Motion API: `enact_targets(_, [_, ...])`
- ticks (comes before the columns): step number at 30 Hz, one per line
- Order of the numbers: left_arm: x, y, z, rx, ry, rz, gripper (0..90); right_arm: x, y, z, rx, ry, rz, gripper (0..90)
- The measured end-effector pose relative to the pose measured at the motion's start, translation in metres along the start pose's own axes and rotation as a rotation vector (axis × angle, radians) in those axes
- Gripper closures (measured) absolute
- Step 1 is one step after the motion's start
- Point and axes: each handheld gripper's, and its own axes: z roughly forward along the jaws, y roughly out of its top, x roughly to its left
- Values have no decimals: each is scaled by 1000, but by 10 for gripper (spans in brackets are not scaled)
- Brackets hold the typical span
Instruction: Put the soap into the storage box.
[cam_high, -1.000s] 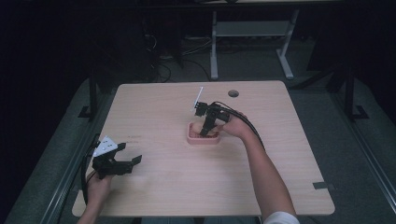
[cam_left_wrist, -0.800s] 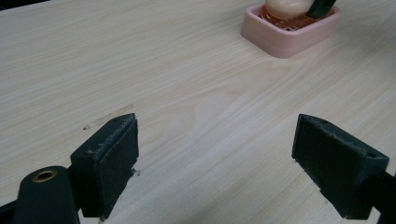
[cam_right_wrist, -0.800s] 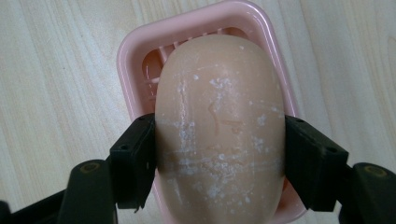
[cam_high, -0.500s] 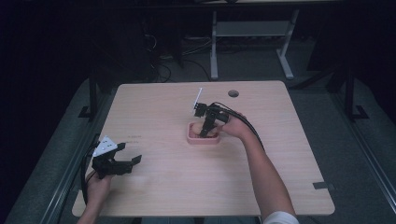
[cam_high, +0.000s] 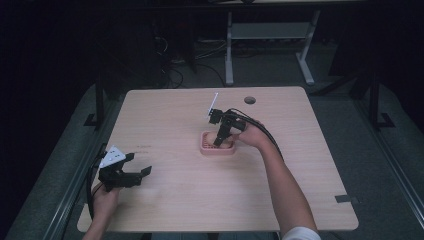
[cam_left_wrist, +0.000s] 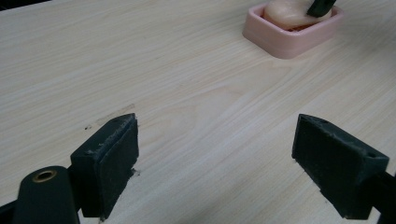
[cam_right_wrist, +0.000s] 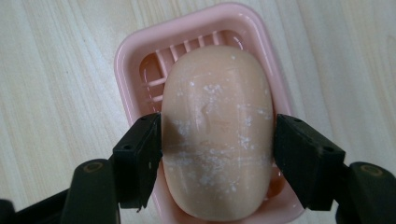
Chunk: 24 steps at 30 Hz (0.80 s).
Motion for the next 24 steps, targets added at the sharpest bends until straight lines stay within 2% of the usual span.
enact_targets(10, [0, 0, 0, 2, 1, 2, 143, 0, -8, -13, -28, 5, 32, 293])
enact_targets(15, [-1, -1, 1, 10, 2, 6, 143, -1, -23, -24, -61, 10, 67, 271])
enact_targets(24, [-3, -1, 2, 12, -2, 11, 143, 0, -45, -33, -96, -2, 94, 264])
